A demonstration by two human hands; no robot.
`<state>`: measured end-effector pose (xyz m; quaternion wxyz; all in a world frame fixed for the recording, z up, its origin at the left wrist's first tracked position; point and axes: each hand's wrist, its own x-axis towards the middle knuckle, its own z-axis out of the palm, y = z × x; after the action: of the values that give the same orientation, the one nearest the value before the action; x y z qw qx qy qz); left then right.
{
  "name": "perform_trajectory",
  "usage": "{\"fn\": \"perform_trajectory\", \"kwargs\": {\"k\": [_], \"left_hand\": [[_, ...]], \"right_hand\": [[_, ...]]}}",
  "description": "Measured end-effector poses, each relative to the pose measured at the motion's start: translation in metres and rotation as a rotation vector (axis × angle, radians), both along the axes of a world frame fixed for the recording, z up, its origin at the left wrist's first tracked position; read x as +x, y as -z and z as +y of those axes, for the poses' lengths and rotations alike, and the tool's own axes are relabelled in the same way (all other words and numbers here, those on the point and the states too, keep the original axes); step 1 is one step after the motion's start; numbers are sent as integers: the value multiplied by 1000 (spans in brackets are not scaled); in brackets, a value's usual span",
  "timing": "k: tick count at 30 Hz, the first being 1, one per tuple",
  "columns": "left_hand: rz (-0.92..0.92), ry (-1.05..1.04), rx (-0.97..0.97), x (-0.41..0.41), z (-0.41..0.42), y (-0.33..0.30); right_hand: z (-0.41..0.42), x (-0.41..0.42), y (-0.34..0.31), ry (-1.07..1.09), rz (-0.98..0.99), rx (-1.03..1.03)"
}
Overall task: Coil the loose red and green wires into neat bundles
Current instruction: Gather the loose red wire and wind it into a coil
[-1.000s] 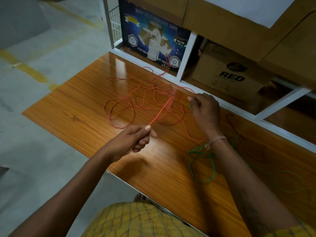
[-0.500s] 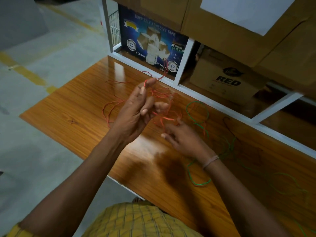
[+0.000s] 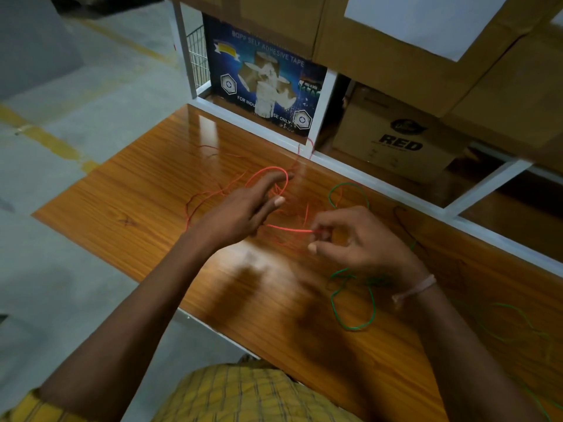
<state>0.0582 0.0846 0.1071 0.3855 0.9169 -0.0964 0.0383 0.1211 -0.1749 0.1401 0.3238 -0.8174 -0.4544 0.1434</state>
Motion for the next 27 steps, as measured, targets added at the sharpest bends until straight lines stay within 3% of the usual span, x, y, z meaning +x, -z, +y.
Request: {"fn": "perform_trajectory", "kwargs": {"k": [2, 6, 10, 13, 18, 23, 27], "left_hand": [[46, 29, -34, -7, 5, -3], [298, 158, -441, -18, 7, -21], [567, 361, -749, -21, 6, -31], [707, 512, -1111, -20, 8, -30], [662, 654, -1509, -18, 9, -31], [467, 515, -1544, -12, 5, -30], [283, 163, -1533, 1, 3, -26]], "right_hand": [[-5, 11, -10, 29, 211, 190], [4, 33, -8, 108, 618, 588], [25, 45, -2, 225, 809, 771], [39, 47, 8, 360, 692, 644], [50, 34, 35, 436, 433, 321], [50, 2, 57, 367, 324, 149], [39, -15, 64, 220, 344, 68]]}}
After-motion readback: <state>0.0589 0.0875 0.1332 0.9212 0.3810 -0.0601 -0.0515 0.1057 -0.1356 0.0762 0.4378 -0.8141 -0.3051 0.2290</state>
